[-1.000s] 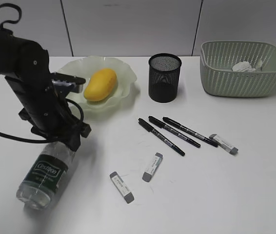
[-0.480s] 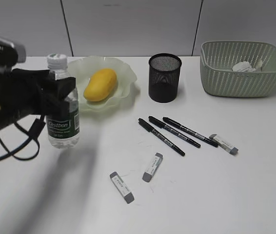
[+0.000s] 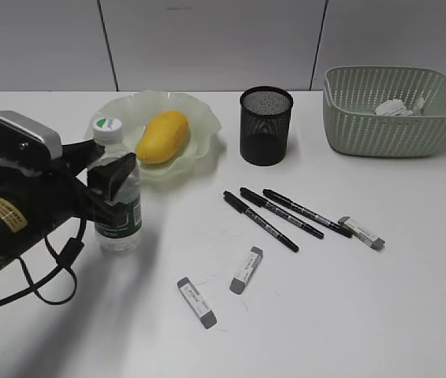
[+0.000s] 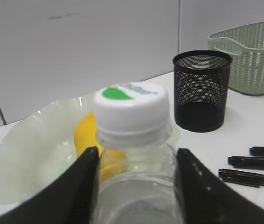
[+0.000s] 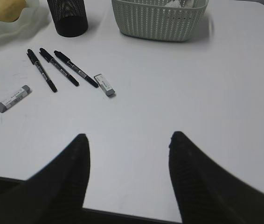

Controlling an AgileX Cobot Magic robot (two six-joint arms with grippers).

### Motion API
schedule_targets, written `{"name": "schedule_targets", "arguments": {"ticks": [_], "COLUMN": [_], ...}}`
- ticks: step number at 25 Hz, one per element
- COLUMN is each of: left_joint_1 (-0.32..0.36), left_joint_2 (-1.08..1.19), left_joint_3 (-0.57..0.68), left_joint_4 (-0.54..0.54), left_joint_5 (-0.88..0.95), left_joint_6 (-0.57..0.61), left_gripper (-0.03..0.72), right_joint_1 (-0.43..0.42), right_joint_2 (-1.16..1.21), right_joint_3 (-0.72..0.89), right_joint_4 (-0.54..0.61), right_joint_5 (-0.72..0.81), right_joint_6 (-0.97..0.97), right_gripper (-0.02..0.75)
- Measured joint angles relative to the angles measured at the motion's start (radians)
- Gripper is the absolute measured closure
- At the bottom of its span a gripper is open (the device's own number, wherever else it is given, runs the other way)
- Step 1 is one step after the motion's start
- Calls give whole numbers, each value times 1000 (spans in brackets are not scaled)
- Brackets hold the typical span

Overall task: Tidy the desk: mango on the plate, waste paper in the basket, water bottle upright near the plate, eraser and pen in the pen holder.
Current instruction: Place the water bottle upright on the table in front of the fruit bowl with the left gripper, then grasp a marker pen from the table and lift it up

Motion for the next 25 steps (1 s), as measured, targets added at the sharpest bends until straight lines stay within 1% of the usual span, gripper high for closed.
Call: {"name": "schedule_targets", "arguments": {"ticks": [1, 3, 4, 6, 10, 12, 14, 17, 20, 23, 25], "left_joint_1": [0, 0, 0, 0, 0, 0, 0, 1, 5, 6, 6], "left_joint_2": [-10, -37, -57, -114, -266, -376, -516, -734, -905, -1108, -1241], "left_joint_3": [5, 20, 24, 26, 26, 21, -14, -141, -247, -264, -264], "left_joint_4": [19, 50, 54, 53, 49, 50, 50, 49, 43, 30, 19], "left_joint_5": [1, 23, 39, 37, 77, 196, 450, 1116, 1680, 2063, 2218], "left_joint_6": [-1, -9, -21, -36, -47, -67, -115, -145, -151, -151, -154], "left_gripper": [306, 245, 213, 179, 162, 166, 186, 228, 250, 256, 258], "right_joint_1": [0, 0, 0, 0, 0, 0, 0, 0, 0, 0, 0], "right_joint_2": [0, 0, 0, 0, 0, 0, 0, 0, 0, 0, 0], "right_joint_3": [0, 0, 0, 0, 0, 0, 0, 0, 0, 0, 0], "right_joint_4": [0, 0, 0, 0, 0, 0, 0, 0, 0, 0, 0], "right_joint_5": [0, 0, 0, 0, 0, 0, 0, 0, 0, 0, 0], "right_joint_6": [5, 0, 0, 0, 0, 0, 5, 0, 0, 0, 0], "right_gripper": [305, 307, 307, 308, 309, 311, 311, 312, 312, 312, 312]}}
